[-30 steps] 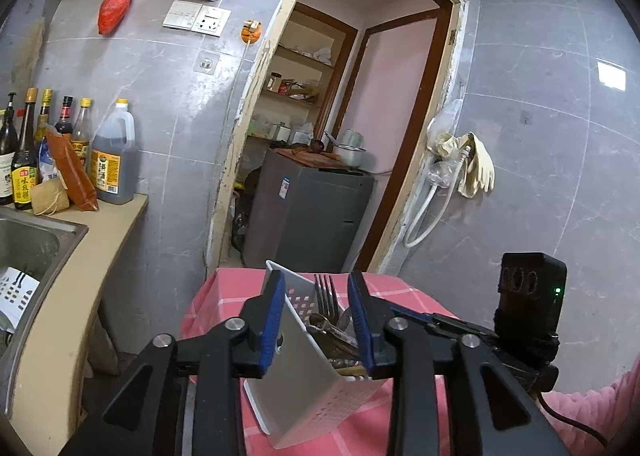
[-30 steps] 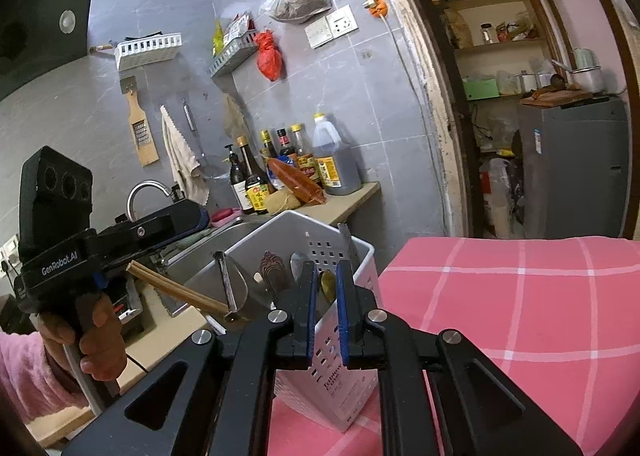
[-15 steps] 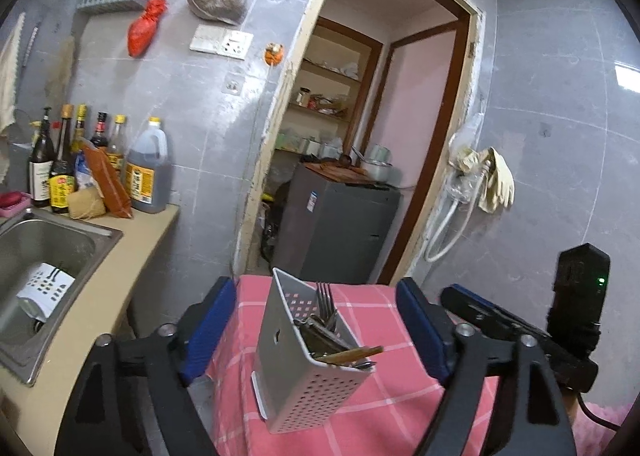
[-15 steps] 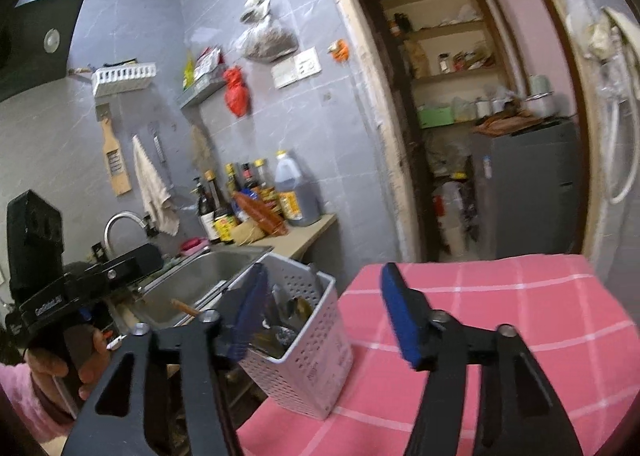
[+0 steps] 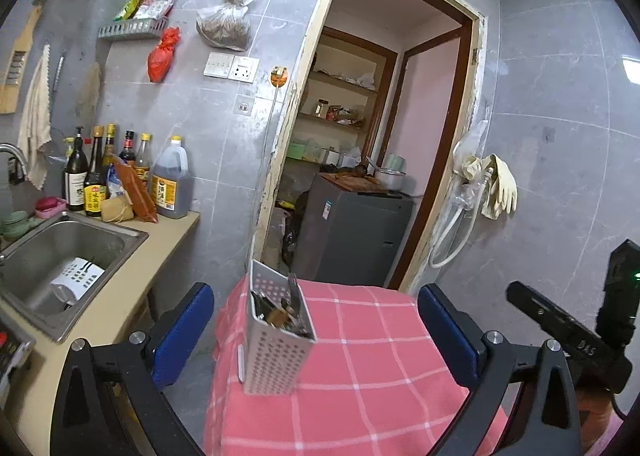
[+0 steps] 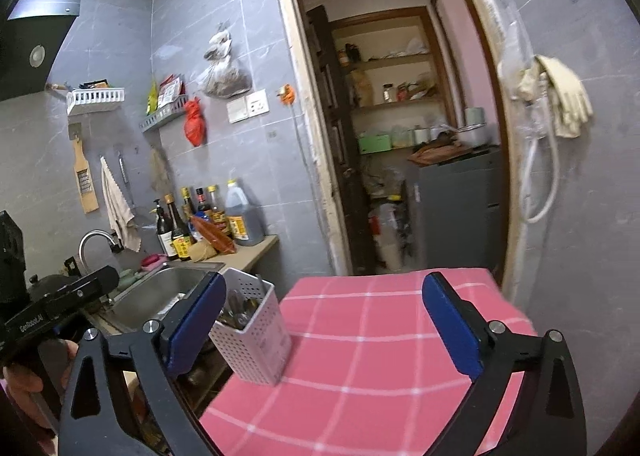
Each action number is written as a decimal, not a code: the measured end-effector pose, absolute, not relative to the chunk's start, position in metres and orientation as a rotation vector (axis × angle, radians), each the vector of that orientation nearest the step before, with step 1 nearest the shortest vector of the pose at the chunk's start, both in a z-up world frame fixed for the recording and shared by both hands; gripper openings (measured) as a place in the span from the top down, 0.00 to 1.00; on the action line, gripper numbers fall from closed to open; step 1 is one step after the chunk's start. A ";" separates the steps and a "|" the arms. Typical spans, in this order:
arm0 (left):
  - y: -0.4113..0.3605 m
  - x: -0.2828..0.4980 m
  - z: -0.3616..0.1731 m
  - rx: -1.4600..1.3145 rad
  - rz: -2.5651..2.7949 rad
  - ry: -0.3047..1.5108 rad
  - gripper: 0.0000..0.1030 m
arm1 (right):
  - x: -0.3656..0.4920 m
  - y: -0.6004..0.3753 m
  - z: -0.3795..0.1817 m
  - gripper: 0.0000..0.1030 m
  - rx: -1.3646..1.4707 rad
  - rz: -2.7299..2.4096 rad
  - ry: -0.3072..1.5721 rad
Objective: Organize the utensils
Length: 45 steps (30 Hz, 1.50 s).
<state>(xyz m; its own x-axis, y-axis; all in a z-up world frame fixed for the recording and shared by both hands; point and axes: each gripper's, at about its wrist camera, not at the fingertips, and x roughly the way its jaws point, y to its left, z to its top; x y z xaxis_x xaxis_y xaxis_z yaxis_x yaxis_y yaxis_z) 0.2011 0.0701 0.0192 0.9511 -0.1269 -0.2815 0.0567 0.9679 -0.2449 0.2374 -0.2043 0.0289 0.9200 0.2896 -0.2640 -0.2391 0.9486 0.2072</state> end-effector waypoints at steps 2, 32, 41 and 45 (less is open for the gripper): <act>0.061 0.187 0.021 -0.230 -0.083 0.299 0.00 | 0.221 -0.211 0.033 0.02 0.152 0.253 0.296; -0.017 0.036 -0.016 -0.184 -0.011 0.411 0.00 | 0.049 -0.282 0.002 0.01 0.111 0.144 0.385; -0.019 0.024 -0.020 -0.170 -0.015 0.415 0.00 | 0.044 -0.277 0.003 0.01 0.108 0.155 0.386; -0.017 0.023 -0.020 -0.173 -0.011 0.418 0.00 | 0.044 -0.275 0.003 0.01 0.106 0.159 0.384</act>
